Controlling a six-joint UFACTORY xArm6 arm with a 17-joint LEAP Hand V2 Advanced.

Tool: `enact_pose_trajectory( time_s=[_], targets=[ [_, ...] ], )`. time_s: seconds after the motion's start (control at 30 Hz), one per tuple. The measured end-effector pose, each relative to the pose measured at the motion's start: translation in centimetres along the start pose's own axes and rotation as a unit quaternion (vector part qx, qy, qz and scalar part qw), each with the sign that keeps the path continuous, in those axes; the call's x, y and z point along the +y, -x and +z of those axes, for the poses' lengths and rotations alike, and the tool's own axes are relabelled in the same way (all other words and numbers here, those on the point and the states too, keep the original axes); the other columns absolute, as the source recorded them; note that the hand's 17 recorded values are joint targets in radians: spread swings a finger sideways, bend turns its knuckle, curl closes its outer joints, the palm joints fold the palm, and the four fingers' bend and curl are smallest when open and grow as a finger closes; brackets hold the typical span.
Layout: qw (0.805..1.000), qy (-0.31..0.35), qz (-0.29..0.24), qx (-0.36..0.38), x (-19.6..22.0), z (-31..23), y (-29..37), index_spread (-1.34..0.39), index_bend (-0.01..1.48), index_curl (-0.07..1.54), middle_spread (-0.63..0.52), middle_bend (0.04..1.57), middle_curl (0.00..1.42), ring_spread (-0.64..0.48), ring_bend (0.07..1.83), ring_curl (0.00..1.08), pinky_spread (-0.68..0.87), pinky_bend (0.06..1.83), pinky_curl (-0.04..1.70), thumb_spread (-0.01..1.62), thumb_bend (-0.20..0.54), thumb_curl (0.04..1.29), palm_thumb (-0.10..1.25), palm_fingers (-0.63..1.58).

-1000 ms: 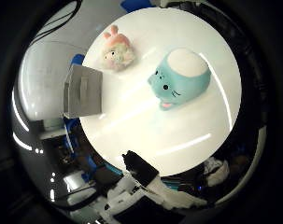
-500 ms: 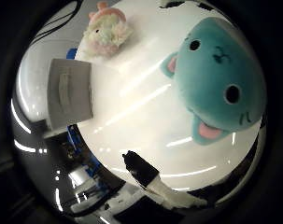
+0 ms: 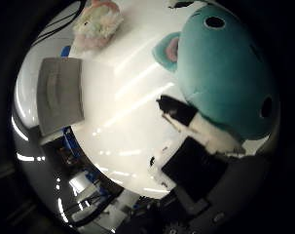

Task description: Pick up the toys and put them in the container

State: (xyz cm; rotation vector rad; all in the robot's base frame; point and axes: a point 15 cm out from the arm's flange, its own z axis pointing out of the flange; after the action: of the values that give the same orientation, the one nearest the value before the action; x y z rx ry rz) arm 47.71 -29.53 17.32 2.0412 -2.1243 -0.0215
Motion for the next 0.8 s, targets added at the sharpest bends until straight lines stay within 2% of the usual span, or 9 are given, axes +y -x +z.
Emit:
enact_pose_trajectory(
  time_s=[0.1, 0.13, 0.23, 0.3, 0.4, 0.53, 0.67, 0.8],
  targets=[
    [1.0, 0.006, -0.003, 0.014, 0.3, 0.0, -0.6, -0.37, 0.18, 0.33, -0.31, 0.55, 0.48, -0.25, 0.7, 0.38, -0.09, 0.55, 0.26, 1.01, -0.018, 0.36, 0.75, 0.83],
    [1.0, 0.009, -0.004, 0.016, 0.4, 0.1, -0.7, -0.39, 0.17, 0.34, -0.34, 0.57, 0.51, -0.3, 0.76, 0.4, -0.24, 0.65, 0.28, 1.0, -0.013, 0.37, 0.78, 0.93],
    [1.0, 0.02, -0.006, 0.018, 0.7, 0.6, -0.8, -0.45, 0.19, 0.38, -0.38, 0.62, 0.58, -0.36, 0.86, 0.46, -0.48, 0.84, 0.34, 0.97, -0.014, 0.39, 0.84, 1.09],
    [0.999, 0.025, -0.011, 0.022, 0.9, 0.8, -1.0, -0.47, 0.23, 0.43, -0.39, 0.68, 0.62, -0.36, 0.92, 0.49, -0.53, 0.9, 0.37, 0.96, -0.01, 0.4, 0.89, 1.14],
    [0.999, 0.031, -0.015, 0.03, 1.2, 0.3, -1.4, -0.51, 0.35, 0.55, -0.39, 0.79, 0.71, -0.34, 1.03, 0.54, -0.53, 1.02, 0.43, 0.92, -0.009, 0.43, 0.96, 1.22],
    [0.999, 0.021, -0.007, 0.035, 0.7, -1.7, -2.3, -0.52, 0.6, 0.77, -0.37, 0.96, 0.86, -0.29, 1.23, 0.63, -0.38, 1.27, 0.56, 0.91, -0.019, 0.46, 1.0, 1.18],
    [1.0, 0.017, -0.001, 0.016, 1.3, -2.6, -2.6, -0.48, 0.82, 0.93, -0.34, 1.09, 0.98, -0.26, 1.32, 0.7, -0.28, 1.39, 0.66, 1.03, -0.013, 0.46, 0.98, 1.1],
    [1.0, -0.009, 0.004, -0.012, 1.7, -5.4, -1.7, -0.43, 0.9, 1.0, -0.31, 1.15, 1.03, -0.26, 1.36, 0.75, -0.22, 1.43, 0.73, 1.12, -0.003, 0.49, 1.02, 1.06]
  ],
)
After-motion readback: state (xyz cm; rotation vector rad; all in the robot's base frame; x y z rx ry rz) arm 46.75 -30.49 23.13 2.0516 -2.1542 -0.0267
